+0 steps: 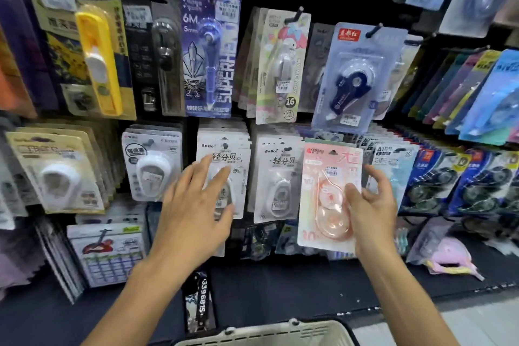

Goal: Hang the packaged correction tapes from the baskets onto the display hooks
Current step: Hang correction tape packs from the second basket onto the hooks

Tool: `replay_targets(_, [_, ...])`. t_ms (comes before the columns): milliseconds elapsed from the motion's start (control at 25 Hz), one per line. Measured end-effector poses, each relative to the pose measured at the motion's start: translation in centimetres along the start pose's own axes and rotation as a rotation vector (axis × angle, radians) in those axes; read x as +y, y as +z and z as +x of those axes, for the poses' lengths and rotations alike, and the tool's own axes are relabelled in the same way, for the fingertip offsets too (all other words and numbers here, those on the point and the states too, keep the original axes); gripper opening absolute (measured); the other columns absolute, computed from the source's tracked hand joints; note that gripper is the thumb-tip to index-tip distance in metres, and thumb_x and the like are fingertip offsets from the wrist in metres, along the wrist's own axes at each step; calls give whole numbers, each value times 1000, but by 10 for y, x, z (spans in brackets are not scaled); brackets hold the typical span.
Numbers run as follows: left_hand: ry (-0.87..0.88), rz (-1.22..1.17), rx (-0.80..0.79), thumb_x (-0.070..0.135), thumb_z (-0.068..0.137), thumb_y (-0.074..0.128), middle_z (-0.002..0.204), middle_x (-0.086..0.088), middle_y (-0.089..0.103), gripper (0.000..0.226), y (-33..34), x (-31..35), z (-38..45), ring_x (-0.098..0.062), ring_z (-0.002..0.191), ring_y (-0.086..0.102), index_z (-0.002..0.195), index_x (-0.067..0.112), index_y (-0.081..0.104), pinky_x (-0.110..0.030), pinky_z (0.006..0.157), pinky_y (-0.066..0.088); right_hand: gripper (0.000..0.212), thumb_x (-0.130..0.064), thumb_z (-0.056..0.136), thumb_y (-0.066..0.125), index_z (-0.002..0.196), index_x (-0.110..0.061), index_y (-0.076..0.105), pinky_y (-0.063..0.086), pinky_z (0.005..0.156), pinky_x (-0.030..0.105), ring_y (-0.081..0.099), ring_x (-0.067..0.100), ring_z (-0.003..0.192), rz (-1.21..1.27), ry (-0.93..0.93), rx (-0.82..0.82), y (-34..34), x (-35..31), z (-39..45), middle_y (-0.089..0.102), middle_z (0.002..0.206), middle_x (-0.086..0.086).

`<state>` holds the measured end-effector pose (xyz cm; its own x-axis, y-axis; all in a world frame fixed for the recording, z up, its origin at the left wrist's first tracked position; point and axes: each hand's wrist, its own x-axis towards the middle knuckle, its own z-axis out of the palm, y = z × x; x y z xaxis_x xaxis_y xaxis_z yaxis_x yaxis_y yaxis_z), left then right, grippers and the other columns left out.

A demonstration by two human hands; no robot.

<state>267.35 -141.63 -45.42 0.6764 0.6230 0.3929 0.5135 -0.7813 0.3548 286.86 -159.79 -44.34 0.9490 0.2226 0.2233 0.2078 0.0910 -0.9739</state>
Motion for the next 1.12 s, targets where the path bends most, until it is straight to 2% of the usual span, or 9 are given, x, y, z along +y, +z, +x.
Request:
replay_targets(120, [5, 73, -65, 48, 101, 45, 170, 5, -18, 70, 16, 5, 7, -19, 157, -12, 162, 36, 11, -46, 126, 0, 37, -8, 97, 63, 109, -43, 60, 50, 51, 23, 68, 7, 59, -148, 1, -7, -18, 1, 16, 78, 86, 3])
replay_targets(280, [17, 74, -26, 46, 100, 48, 170, 3, -14, 71, 28, 5, 7, -20, 158, -9, 161, 34, 15, -48, 126, 3, 40, -7, 94, 65, 98, -46, 57, 51, 57, 30, 66, 5, 56, -179, 24, 3, -20, -6, 26, 76, 74, -9])
replay_targets(400, [39, 86, -11, 44, 98, 51, 170, 3, -13, 73, 32, 7, 8, -20, 158, -7, 161, 34, 17, -49, 125, 5, 28, -5, 94, 67, 93, -32, 62, 54, 67, 39, 71, 22, 67, -23, 136, -73, -27, -5, 26, 79, 86, 6])
replay_targets(600, [37, 123, -67, 45, 98, 51, 166, 5, -27, 74, 39, 3, 8, -19, 156, -17, 162, 33, 14, -51, 126, 2, 26, -7, 97, 64, 93, -32, 71, 47, 53, 15, 60, -1, 58, -197, -70, -11, -20, -1, 39, 76, 89, -8])
replay_targets(720, [60, 116, -50, 42, 98, 51, 164, 5, -28, 74, 42, 4, 4, -20, 156, -16, 162, 32, 16, -53, 126, 2, 30, -8, 100, 58, 112, -33, 69, 51, 62, 9, 68, -1, 89, -419, -187, -83, -6, 13, 46, 69, 117, -9])
replay_targets(840, [55, 47, 115, 25, 93, 60, 171, -10, 4, 71, 43, 10, -14, -32, 156, 9, 158, 22, 31, -56, 123, 17, 47, -8, 101, 55, 144, -27, 52, 41, 106, 25, 45, 22, 138, -674, -243, -227, -5, 33, 42, 44, 153, 3])
replay_targets(920, [84, -52, 189, 15, 87, 62, 154, -13, 39, 57, 62, 17, -39, -37, 139, 37, 143, 16, 49, -57, 109, 36, 44, -13, 99, 52, 141, -22, 53, 40, 108, 35, 47, 21, 133, -686, -250, -190, -17, 71, 14, 47, 149, 5])
replay_targets(1040, [142, -11, -260, 24, 91, 59, 133, -5, 52, 42, 126, 25, -89, -32, 120, 48, 133, 19, 54, -48, 96, 43, 30, -5, 94, 52, 120, -15, 64, 50, 89, 35, 64, 24, 100, -714, 57, -303, -58, 177, -68, 68, 111, 4])
replay_targets(1120, [107, 24, -638, 30, 95, 57, 138, -1, 51, 43, 176, 23, -132, -26, 126, 47, 137, 23, 52, -44, 103, 42, 31, -2, 92, 55, 120, -13, 66, 52, 93, 36, 67, 29, 103, -845, 429, -427, -90, 244, -120, 72, 113, 8])
